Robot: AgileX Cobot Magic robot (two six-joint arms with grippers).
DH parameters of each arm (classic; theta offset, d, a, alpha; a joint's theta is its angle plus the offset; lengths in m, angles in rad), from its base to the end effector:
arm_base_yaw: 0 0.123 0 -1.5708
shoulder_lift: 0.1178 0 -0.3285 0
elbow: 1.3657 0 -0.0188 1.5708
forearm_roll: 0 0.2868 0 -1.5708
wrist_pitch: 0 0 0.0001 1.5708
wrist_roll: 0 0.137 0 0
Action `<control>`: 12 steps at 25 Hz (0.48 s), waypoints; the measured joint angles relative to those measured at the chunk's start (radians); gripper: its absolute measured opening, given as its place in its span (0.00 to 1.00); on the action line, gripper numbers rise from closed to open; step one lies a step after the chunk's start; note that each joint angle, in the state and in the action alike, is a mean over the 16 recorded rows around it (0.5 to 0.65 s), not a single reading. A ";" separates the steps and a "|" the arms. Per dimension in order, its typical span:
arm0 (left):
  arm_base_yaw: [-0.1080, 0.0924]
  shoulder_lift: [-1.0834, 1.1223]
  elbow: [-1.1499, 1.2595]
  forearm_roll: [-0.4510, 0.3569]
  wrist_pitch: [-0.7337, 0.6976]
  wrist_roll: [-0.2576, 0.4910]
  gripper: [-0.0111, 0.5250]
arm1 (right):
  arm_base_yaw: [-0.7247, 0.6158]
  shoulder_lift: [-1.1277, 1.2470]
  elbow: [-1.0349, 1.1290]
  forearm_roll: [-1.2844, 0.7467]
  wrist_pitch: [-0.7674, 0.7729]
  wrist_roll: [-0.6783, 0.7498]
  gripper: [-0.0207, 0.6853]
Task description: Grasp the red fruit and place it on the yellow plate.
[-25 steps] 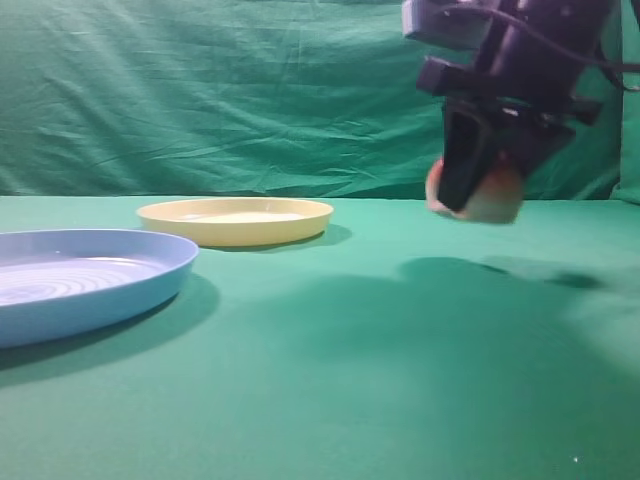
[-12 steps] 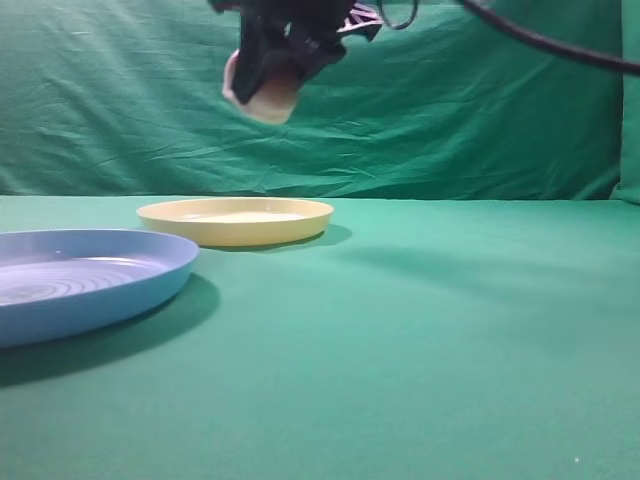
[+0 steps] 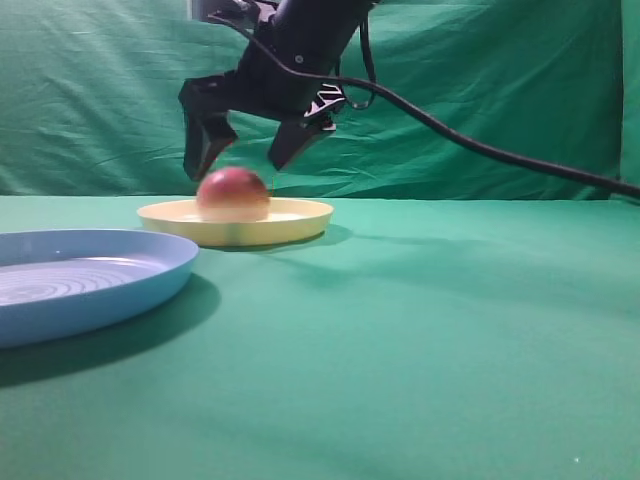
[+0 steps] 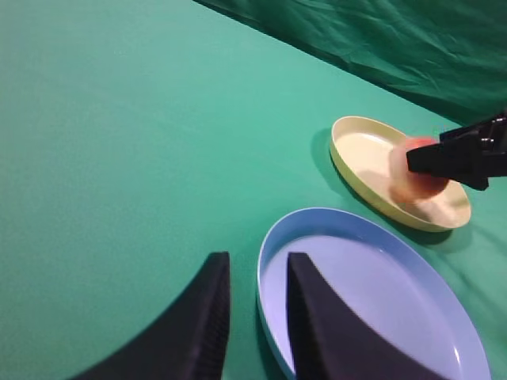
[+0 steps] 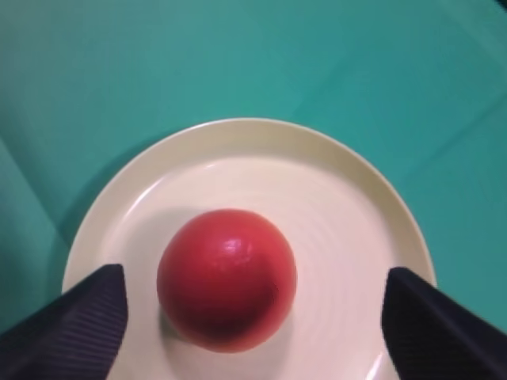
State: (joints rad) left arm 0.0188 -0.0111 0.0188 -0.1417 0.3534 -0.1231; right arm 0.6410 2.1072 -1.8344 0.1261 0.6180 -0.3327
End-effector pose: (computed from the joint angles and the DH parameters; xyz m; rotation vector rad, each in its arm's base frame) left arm 0.0897 -0.0050 0.1629 -0.2190 1.8332 -0.2110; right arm 0.4592 0.3551 0.2512 -1.0383 2.1485 0.2829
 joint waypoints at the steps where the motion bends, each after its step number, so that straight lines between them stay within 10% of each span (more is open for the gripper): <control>1: 0.000 0.000 0.000 0.000 0.000 0.000 0.31 | 0.000 -0.020 -0.011 -0.008 0.030 0.011 0.60; 12: 0.000 0.000 0.000 0.000 0.000 0.000 0.31 | 0.000 -0.304 -0.058 -0.062 0.352 0.168 0.07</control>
State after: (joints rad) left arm 0.0188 -0.0111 0.0188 -0.1417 0.3534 -0.1231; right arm 0.6410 1.8028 -1.8927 0.0643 0.9695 -0.1648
